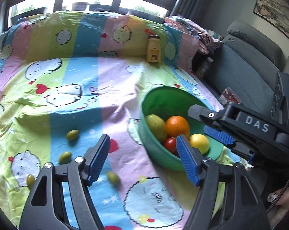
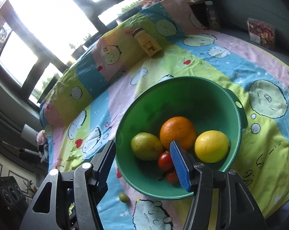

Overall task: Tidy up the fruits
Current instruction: 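Lower the tomatoes into the basin and open both grippers, then move both grippers to small green olives and close on them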

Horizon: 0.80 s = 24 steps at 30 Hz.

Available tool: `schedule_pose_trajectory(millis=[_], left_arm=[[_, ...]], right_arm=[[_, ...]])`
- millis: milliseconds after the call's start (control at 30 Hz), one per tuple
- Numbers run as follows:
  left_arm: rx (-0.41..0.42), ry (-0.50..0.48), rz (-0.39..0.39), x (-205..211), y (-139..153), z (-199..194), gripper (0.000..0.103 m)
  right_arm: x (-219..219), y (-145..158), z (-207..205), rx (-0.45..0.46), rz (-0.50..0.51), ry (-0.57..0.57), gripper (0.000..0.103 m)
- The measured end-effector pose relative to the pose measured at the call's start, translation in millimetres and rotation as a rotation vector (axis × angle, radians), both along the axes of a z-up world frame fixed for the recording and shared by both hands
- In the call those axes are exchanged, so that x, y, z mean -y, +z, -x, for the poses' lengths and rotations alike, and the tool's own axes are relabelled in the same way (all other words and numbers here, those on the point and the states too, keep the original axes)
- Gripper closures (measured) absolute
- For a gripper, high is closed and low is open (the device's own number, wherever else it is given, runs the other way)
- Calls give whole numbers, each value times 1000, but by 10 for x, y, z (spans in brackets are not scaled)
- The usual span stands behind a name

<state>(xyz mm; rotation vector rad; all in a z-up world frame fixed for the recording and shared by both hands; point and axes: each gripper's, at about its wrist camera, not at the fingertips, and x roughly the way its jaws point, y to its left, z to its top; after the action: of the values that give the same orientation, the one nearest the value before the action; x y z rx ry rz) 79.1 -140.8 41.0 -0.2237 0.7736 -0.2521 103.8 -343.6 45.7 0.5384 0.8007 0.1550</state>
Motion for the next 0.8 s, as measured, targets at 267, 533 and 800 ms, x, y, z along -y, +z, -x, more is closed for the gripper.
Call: schedule_pose_trajectory(millis=[267, 533, 800], left_arm=[[-59, 245, -61, -872, -97, 238, 31], [-170, 377, -49, -1392, -362, 404, 31], [-286, 387, -32, -1520, -671, 339, 40]], right_arm=[[-511, 113, -27, 35, 41, 160, 38], [-1140, -28, -150, -10, 59, 354, 38], [-1711, -439, -301, -156, 71, 474, 40]])
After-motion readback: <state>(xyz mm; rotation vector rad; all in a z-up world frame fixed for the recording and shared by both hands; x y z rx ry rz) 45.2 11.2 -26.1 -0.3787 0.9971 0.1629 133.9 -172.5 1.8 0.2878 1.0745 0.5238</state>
